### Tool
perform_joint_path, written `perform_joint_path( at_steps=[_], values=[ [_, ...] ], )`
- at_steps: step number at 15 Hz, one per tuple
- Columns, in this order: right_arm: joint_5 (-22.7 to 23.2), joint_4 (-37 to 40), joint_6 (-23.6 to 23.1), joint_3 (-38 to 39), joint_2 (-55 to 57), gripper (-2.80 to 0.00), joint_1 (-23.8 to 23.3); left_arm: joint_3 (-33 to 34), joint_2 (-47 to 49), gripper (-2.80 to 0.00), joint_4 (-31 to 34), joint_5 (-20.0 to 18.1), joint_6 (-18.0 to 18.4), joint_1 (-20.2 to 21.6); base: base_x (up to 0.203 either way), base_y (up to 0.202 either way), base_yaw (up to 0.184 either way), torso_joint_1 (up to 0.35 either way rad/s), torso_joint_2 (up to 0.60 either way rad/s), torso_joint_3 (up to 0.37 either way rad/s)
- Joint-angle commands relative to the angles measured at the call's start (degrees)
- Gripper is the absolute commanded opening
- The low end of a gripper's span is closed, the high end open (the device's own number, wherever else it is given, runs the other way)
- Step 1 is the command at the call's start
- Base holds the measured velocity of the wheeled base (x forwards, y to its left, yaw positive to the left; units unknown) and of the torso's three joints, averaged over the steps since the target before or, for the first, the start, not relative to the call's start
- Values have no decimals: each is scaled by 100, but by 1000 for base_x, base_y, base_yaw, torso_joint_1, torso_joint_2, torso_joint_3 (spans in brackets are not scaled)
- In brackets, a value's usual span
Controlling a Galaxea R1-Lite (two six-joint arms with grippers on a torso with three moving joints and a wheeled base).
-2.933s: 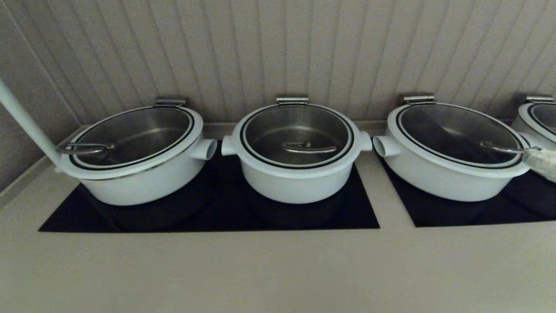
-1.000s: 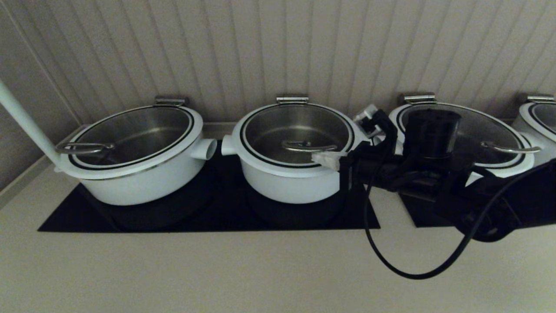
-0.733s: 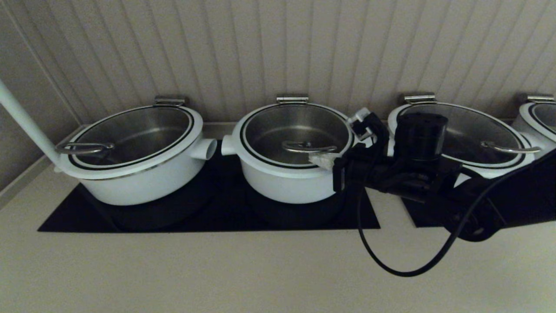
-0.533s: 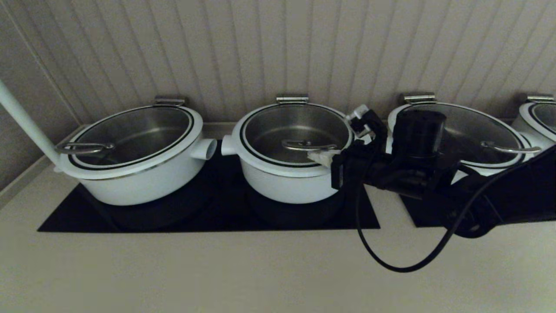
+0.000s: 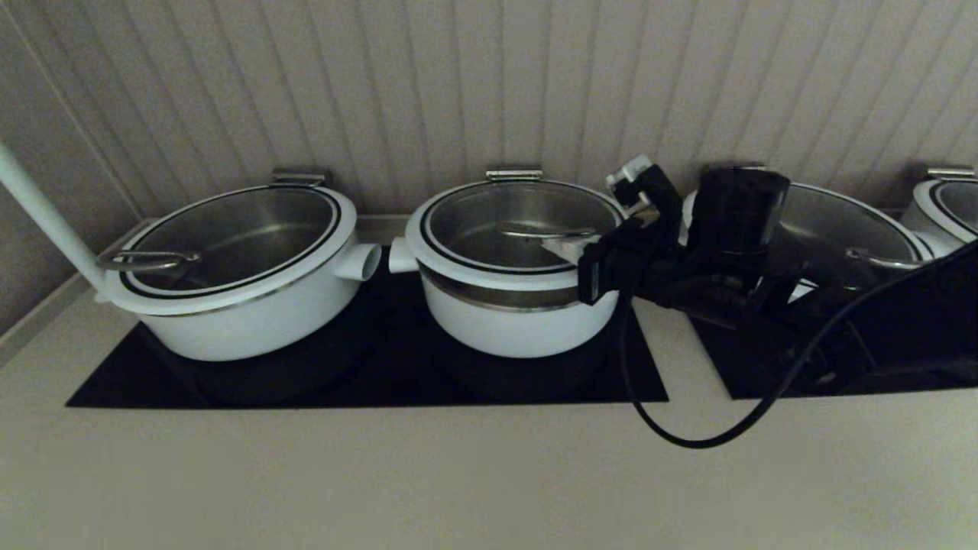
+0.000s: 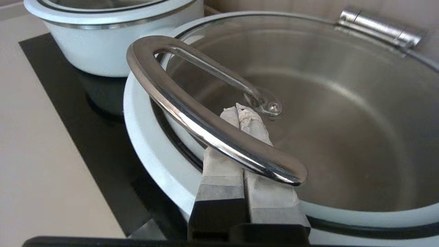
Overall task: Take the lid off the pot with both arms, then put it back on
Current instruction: Open the food pot lid a small opening with the right arm
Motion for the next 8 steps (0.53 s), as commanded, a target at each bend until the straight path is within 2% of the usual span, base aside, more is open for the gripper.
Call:
perform_joint_path(
  at_steps=[1,8],
  values=[
    [13,-14,-53,-142,-56,-280,3,0,-1,-280,-1,2,-2,0,0,0,0,0,0,0],
    [13,207,-176,-613,-91,-280,3,0,-1,-280,-1,2,-2,0,0,0,0,0,0,0]
  ],
)
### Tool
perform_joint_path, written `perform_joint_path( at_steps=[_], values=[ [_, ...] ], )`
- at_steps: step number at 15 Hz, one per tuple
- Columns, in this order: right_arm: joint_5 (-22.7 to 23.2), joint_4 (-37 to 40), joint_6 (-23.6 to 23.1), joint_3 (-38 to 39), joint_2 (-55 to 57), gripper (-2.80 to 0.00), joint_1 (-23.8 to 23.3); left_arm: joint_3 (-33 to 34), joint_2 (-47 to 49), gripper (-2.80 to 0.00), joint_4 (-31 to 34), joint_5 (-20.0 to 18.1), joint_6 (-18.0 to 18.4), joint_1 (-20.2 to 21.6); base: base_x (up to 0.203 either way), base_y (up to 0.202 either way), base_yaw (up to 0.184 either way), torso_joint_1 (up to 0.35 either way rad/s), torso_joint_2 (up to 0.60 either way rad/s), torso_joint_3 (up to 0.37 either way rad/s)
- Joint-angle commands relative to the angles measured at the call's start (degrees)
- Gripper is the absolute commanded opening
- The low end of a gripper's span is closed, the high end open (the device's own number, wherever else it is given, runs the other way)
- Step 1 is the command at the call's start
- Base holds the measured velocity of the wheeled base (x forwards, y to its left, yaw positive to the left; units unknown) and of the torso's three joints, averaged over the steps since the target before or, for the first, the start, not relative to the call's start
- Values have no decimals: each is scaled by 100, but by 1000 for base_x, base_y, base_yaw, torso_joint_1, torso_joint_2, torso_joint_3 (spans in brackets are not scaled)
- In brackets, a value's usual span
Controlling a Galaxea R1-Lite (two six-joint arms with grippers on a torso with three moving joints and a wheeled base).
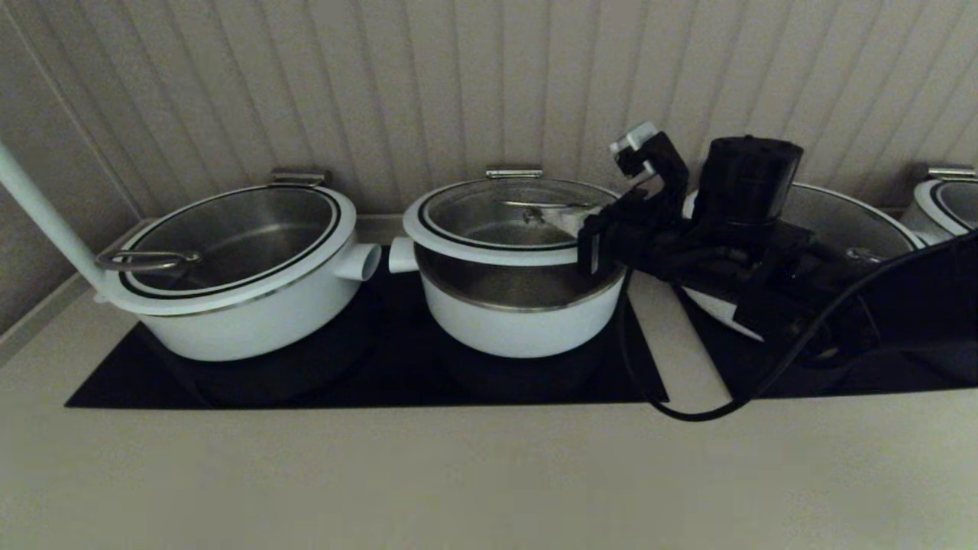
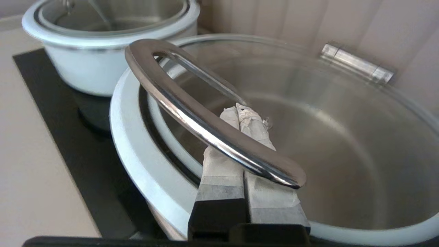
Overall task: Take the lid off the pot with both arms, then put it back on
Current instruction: Open the food pot lid a small opening with the right arm
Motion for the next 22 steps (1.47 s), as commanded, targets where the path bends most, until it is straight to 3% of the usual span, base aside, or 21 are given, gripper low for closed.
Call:
perform_joint_path(
  at_steps=[1,22],
  values=[
    [11,-13,-12,-138,-44,-280,2,0,-1,-280,-1,1,-2,0,0,0,0,0,0,0],
    [-31,-49,-4,-199,-70,-280,-41,0,-1,-280,-1,2,-2,0,0,0,0,0,0,0]
  ],
)
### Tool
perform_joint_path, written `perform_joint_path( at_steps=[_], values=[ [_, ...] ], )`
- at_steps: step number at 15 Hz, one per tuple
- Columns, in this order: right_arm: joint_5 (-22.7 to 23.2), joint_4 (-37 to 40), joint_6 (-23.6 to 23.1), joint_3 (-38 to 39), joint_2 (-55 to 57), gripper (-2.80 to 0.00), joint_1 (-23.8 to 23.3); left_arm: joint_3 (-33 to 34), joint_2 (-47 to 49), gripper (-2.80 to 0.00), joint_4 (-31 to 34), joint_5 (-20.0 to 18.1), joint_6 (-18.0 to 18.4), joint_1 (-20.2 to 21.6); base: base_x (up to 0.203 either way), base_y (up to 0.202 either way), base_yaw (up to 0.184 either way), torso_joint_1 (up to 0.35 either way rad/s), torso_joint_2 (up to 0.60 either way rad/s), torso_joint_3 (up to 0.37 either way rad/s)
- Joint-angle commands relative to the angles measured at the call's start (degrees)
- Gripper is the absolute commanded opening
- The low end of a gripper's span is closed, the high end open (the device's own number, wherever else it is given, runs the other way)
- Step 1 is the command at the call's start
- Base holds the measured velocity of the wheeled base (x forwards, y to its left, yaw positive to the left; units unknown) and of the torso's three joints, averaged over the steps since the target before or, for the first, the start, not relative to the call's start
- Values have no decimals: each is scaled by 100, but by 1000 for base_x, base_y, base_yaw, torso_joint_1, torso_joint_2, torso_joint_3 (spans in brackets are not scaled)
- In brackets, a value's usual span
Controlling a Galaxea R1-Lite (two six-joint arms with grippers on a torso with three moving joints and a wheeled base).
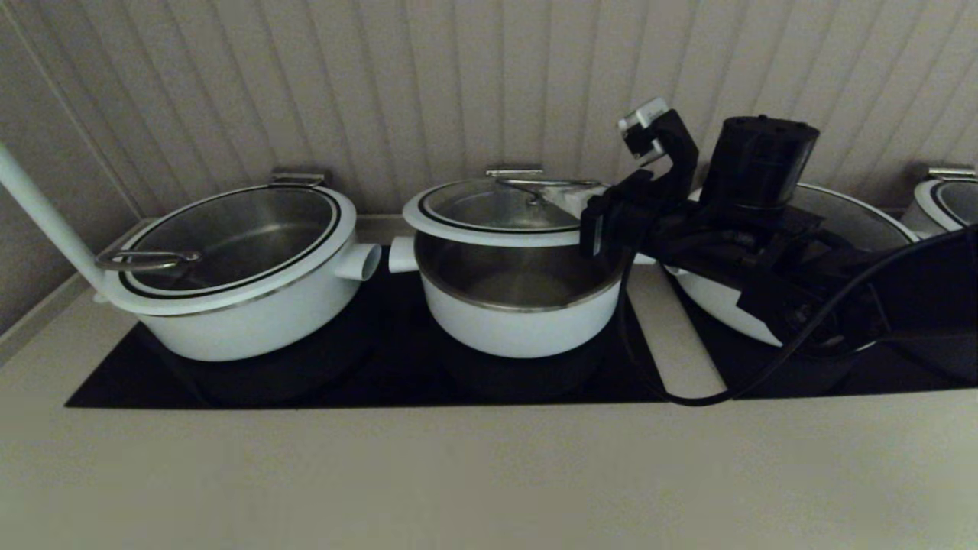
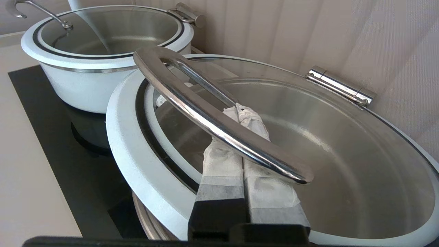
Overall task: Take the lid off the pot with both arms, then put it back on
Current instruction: Open the food pot lid a small opening with the right arm, then hold the pot lid with the left arm
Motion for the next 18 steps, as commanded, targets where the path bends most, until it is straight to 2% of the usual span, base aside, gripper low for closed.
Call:
perform_joint_path(
  at_steps=[1,9,11,13,14,16,18],
  values=[
    [11,-23,-4,2,-15,-280,-8,0,-1,-280,0,3,-1,0,0,0,0,0,0,0],
    [11,-32,-13,2,-15,-280,-8,0,-1,-280,-9,0,49,0,0,0,0,0,0,0],
    [11,-32,-4,10,-15,-280,-8,-5,-1,-280,-13,-69,451,0,0,0,0,0,0,0],
    [11,-32,-5,10,1,-280,-8,-27,-1,-280,-71,-291,904,0,0,0,0,0,0,0],
    [11,-32,-11,19,2,-280,-8,-150,0,-280,-98,-447,927,0,0,0,0,0,0,0],
    [11,-32,-4,10,11,-280,-8,-573,96,-280,-57,-1270,885,3,0,0,0,0,0,0],
    [11,-41,-4,10,11,-280,-8,-938,585,-280,-92,-1739,885,2,0,0,0,0,0,0]
  ],
)
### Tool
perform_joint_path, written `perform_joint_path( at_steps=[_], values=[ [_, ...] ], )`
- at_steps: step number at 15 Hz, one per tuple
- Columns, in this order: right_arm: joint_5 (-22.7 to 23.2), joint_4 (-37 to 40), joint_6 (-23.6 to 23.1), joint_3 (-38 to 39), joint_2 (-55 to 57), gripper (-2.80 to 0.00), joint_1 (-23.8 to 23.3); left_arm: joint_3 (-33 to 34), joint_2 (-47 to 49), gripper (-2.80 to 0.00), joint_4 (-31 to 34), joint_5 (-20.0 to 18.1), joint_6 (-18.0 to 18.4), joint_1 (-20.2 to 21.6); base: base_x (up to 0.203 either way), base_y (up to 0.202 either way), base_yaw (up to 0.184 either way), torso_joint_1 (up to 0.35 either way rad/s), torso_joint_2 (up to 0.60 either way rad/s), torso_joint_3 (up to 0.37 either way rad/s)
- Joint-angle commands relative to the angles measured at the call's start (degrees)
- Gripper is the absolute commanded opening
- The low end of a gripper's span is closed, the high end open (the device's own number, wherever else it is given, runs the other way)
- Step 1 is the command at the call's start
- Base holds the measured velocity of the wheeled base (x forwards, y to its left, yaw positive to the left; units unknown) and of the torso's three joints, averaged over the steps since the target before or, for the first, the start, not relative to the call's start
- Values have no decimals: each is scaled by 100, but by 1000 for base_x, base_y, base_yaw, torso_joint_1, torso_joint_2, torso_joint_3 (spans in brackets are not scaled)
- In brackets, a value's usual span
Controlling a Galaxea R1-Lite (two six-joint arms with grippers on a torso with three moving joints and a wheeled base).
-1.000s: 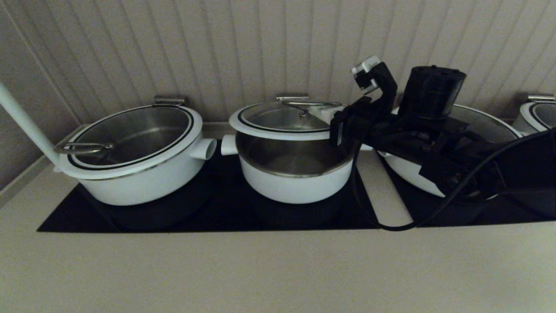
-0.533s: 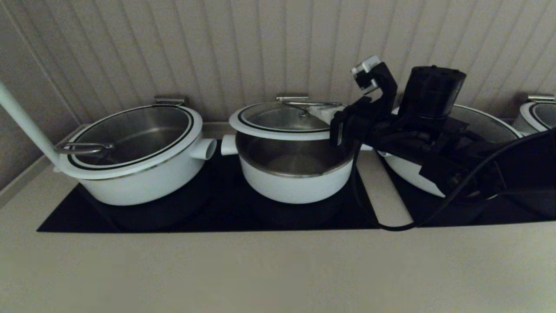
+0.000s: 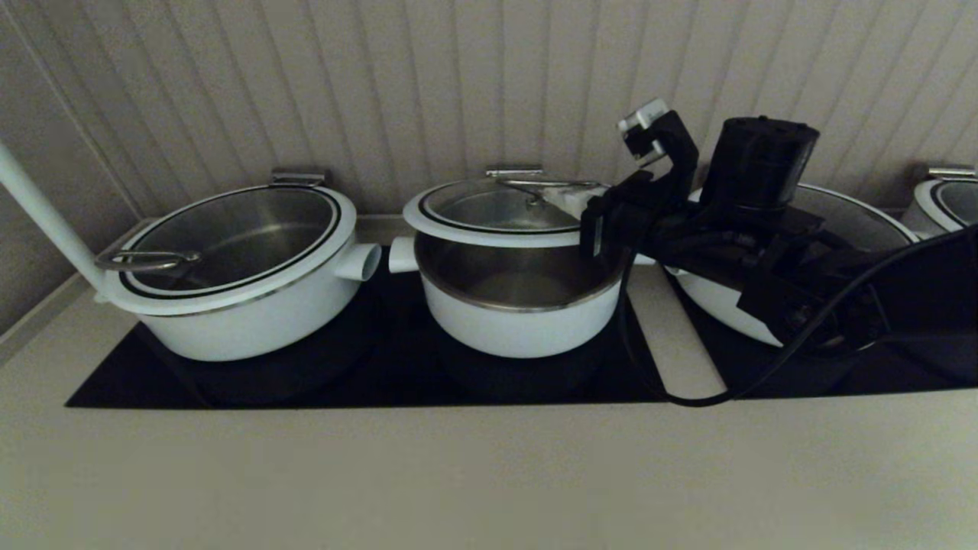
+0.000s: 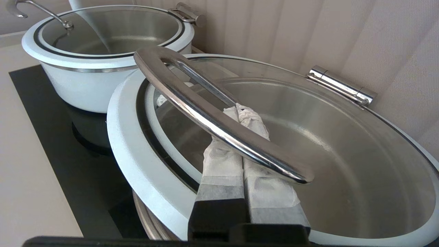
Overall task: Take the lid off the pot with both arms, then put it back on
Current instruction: Hold the pot lid with the left arm
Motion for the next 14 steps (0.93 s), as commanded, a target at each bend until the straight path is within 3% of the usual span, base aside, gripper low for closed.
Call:
perform_joint_path(
  at_steps=[1,4,6,9,14],
  values=[
    [10,-33,-4,6,7,-280,2,-494,712,-280,-30,-434,1,-1,0,0,0,0,0,0],
    [10,-33,-4,-2,11,-280,2,-1113,1698,-280,-177,-976,-62,-19,0,0,0,0,0,0],
    [10,-33,-4,-2,16,-280,2,-1268,2410,-280,-680,-1298,-159,-25,0,0,0,0,0,0],
    [10,-33,-4,-2,16,-280,2,-1396,3644,-280,-1601,-1453,-214,-136,0,0,0,0,0,0],
    [10,-25,-13,-81,86,-280,2,-1604,5216,-280,-2153,-1501,-446,-1193,0,0,0,0,0,0]
  ],
)
